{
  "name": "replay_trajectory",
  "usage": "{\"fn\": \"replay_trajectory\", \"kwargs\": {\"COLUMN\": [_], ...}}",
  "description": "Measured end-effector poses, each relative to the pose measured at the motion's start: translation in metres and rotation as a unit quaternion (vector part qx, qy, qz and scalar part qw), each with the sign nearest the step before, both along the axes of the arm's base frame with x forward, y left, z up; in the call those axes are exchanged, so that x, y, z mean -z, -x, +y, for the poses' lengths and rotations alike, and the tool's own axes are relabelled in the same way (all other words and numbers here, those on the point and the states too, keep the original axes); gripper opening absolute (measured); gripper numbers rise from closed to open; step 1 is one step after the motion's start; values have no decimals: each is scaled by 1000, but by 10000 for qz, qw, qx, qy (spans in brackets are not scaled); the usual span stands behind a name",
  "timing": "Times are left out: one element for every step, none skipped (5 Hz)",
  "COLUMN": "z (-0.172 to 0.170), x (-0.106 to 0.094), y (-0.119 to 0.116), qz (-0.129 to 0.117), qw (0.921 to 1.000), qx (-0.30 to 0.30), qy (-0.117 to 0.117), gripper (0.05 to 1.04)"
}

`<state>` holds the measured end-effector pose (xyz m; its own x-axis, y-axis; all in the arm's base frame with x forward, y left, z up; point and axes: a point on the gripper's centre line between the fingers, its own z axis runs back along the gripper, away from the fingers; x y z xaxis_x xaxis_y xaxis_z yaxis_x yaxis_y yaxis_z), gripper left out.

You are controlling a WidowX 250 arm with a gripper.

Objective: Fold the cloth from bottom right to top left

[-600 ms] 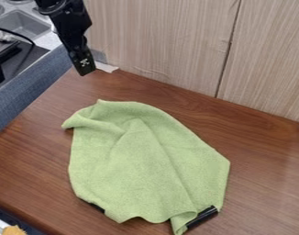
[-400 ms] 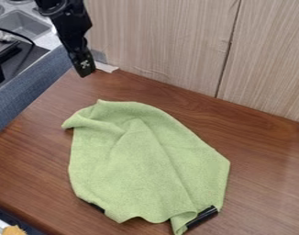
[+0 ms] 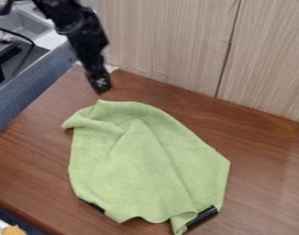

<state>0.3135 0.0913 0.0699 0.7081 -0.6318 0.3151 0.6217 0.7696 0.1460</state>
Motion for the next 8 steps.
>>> {"fn": "replay_trajectory", "kwargs": {"z": [-39,-86,-135,-171,-192,-201,-207,-207], "x": [2,18,33,50,56,67,81,91], "y": [6,20,40,59,73,80,88,91], "qz": [-133,-80,57,251,359,438,624,765], "qw": [9993,9947,9863,9758,9678,9644,9596,9574], "qx": [315,845,1439,1983,2362,2490,2658,2725], "qy": [166,586,801,888,797,775,687,569], "gripper": [1001,1001,1001,1001,1001,1001,964,686]}}
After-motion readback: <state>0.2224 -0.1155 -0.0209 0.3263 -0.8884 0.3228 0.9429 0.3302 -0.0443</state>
